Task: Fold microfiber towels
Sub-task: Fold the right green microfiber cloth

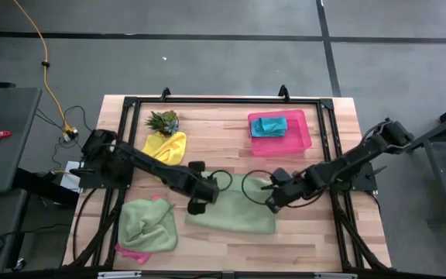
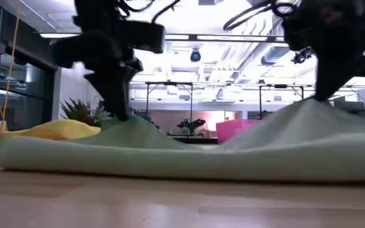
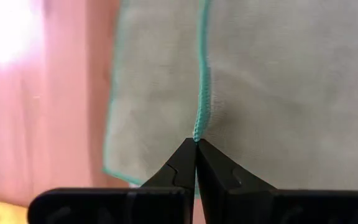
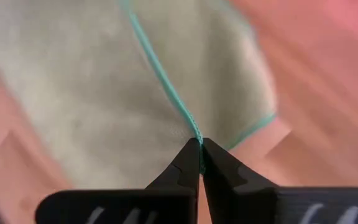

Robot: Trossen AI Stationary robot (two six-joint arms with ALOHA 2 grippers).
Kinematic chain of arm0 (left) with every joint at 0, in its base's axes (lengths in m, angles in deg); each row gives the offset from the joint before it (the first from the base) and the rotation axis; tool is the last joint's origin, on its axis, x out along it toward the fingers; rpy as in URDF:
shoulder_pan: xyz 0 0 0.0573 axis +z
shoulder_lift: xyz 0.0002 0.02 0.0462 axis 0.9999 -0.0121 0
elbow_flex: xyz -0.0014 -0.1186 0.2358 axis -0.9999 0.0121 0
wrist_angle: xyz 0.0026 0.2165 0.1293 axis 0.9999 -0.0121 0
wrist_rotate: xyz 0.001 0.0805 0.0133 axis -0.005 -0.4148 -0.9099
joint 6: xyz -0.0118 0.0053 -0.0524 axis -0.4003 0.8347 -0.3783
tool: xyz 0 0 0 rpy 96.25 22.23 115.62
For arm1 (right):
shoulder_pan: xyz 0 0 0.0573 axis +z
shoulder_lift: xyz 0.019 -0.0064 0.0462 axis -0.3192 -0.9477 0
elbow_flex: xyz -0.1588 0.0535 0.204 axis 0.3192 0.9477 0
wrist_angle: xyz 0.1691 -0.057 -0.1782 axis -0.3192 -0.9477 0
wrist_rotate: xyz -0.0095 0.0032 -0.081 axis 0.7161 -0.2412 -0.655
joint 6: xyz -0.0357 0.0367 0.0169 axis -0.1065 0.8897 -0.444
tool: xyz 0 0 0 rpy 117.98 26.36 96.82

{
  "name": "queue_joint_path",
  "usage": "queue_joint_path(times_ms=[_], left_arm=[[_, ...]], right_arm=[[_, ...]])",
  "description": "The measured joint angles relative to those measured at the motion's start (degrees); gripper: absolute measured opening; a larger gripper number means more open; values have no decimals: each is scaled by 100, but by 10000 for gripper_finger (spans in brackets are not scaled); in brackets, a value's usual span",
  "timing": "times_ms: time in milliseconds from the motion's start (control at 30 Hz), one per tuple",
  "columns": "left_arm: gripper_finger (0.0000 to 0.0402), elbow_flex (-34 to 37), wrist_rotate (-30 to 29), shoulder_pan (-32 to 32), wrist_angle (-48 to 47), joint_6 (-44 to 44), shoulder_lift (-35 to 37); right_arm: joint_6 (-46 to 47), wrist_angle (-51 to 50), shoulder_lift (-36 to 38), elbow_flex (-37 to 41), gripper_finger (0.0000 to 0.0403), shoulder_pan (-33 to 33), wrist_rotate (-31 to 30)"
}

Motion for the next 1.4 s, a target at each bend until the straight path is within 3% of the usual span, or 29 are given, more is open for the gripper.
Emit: queue_joint_path(times_ms=[233, 467, 667, 1400], left_arm=[[0, 0, 45, 559, -127, -63, 0], [0, 0, -245, 873, -323, -171, 0], [0, 0, -7, 1124, -301, -138, 0], [12, 0, 334, 1179, -332, 260, -2]], right_arm=[[-309, -279, -3, 2, 0, -438, -96], [-172, -461, -5, 22, 0, -488, -85], [89, -494, -5, 22, 0, -490, -79], [290, -517, -5, 24, 0, -490, -83]])
